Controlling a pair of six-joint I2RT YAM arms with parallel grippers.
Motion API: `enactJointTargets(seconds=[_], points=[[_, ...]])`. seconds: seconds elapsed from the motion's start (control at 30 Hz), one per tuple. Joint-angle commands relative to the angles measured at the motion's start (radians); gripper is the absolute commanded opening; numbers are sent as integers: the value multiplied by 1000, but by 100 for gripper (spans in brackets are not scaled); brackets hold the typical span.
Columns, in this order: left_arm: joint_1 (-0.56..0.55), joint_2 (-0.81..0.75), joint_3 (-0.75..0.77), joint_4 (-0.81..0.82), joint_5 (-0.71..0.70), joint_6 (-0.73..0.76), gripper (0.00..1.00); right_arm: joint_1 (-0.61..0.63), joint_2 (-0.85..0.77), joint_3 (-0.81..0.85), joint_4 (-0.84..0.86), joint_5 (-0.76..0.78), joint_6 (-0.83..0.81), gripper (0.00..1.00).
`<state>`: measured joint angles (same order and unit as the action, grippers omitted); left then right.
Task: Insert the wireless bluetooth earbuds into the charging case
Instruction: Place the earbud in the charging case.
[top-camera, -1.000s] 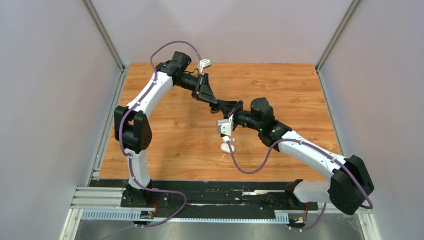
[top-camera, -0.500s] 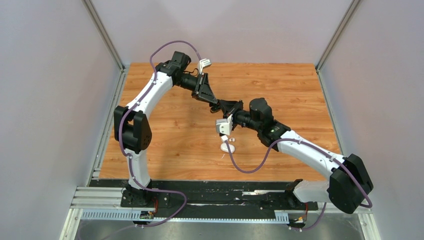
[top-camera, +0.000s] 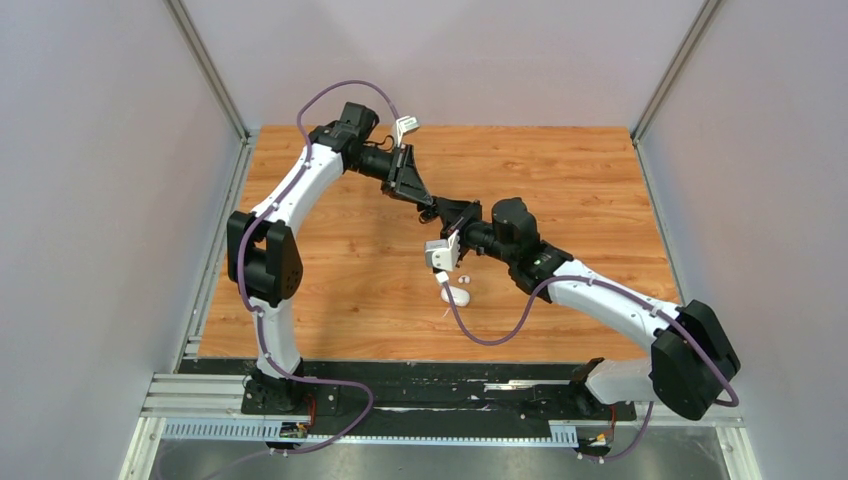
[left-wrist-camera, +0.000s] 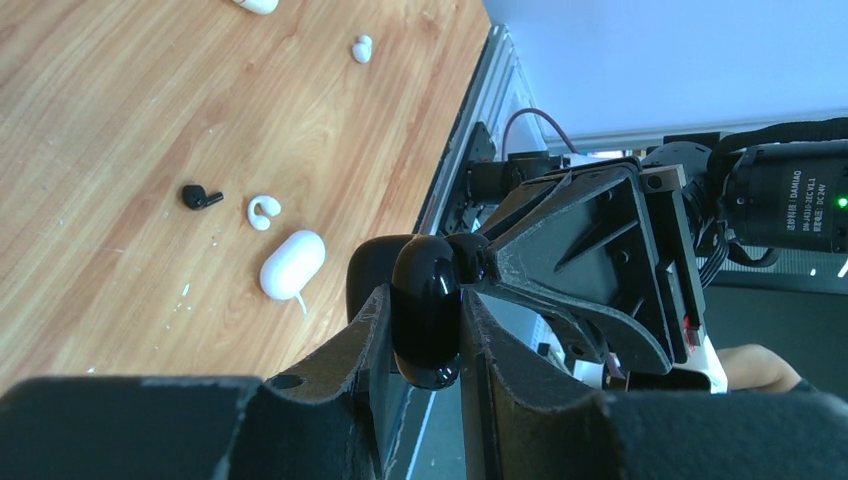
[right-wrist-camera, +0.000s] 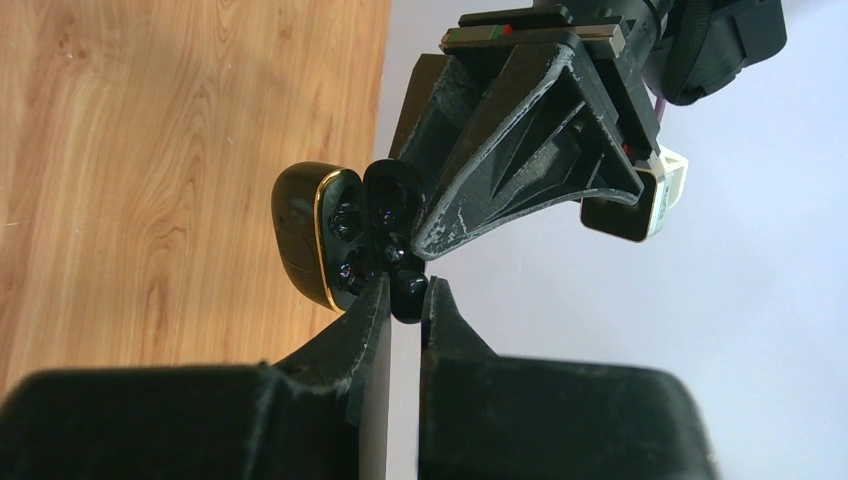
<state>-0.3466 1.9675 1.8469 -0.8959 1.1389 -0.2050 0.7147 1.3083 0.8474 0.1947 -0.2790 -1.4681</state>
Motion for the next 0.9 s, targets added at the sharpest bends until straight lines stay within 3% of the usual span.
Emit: enactJointTargets(seconds=[0.0, 0.47, 0.87], points=[[-6, -49, 5, 25, 98, -48, 0, 2, 25, -11, 66, 61, -34, 0], [12, -42, -16, 102, 141, -136, 0, 14, -14, -69, 97, 24, -54, 0], [12, -63, -46, 156, 163, -186, 0, 34, 6, -149, 327, 85, -70, 0]])
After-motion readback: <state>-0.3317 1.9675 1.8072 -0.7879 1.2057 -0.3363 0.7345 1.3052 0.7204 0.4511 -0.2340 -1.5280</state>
